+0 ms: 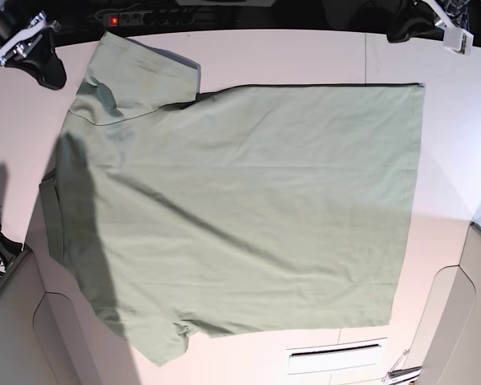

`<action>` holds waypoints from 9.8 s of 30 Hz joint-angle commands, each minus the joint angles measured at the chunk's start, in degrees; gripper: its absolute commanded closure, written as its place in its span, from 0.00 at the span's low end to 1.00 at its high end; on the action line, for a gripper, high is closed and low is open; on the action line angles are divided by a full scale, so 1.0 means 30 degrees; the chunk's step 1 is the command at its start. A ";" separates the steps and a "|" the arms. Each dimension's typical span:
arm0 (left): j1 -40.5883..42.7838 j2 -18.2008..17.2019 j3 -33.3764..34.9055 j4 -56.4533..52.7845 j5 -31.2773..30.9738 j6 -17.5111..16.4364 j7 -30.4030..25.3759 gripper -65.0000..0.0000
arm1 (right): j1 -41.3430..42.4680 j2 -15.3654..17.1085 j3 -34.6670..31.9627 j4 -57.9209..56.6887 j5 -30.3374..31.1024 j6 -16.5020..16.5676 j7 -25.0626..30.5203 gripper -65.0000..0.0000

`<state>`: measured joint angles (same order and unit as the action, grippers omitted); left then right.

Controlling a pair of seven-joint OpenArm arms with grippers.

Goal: Fold the T-shirt properly
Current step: 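Grasp the shirt's shoulder edges with the left and right grippers, then lift and pull the shirt by its shoulders to straighten it, then release the right gripper and move it to the sleeve edge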

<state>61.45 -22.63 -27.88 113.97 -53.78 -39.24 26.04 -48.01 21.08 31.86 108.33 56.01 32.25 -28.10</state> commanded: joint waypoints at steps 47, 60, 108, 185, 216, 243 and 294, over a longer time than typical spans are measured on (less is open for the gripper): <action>-0.3075 0.0342 -0.0233 0.0240 -0.1566 -0.0252 0.2630 0.58 | 0.9435 -0.2965 0.0131 -0.8218 -0.2521 -0.2113 -0.2871 0.71; -0.3971 0.0342 -0.1894 0.0233 -0.1566 -0.0252 0.2637 0.58 | 0.9435 -0.2958 0.0131 -0.8218 -0.2521 -0.2113 -0.2878 1.00; -0.9617 0.0991 -0.0714 -0.9617 -0.1938 0.2149 0.7504 0.40 | 0.9442 -0.2958 0.0131 -0.8218 -0.1807 -0.2113 -0.3031 1.00; -1.4819 -0.0452 -0.2922 -0.5501 0.2455 0.2353 0.5034 1.00 | 1.4622 -0.1894 -0.3038 -0.5617 -0.7388 -0.3322 -0.3781 1.00; -1.4819 -0.0452 -0.2929 -0.5501 0.3031 0.2164 0.4750 0.53 | 1.5191 -0.1887 0.0488 -0.3089 -0.4867 -0.1370 -0.8029 0.51; -1.4826 -0.0372 -0.2929 -0.5501 0.3220 0.2171 0.4809 0.53 | 0.5923 -0.2011 0.0539 0.0138 -0.0029 0.0211 -0.9646 0.51; -1.5460 -0.0036 -0.2929 -0.5493 0.3169 0.2149 0.5333 0.53 | 0.8750 -0.4867 -0.2849 -0.2484 -0.5253 -0.2958 -0.7300 0.51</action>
<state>15.53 -21.74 -36.34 96.71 -43.55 -32.36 43.07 -21.89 6.17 23.00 100.07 38.92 22.76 -51.05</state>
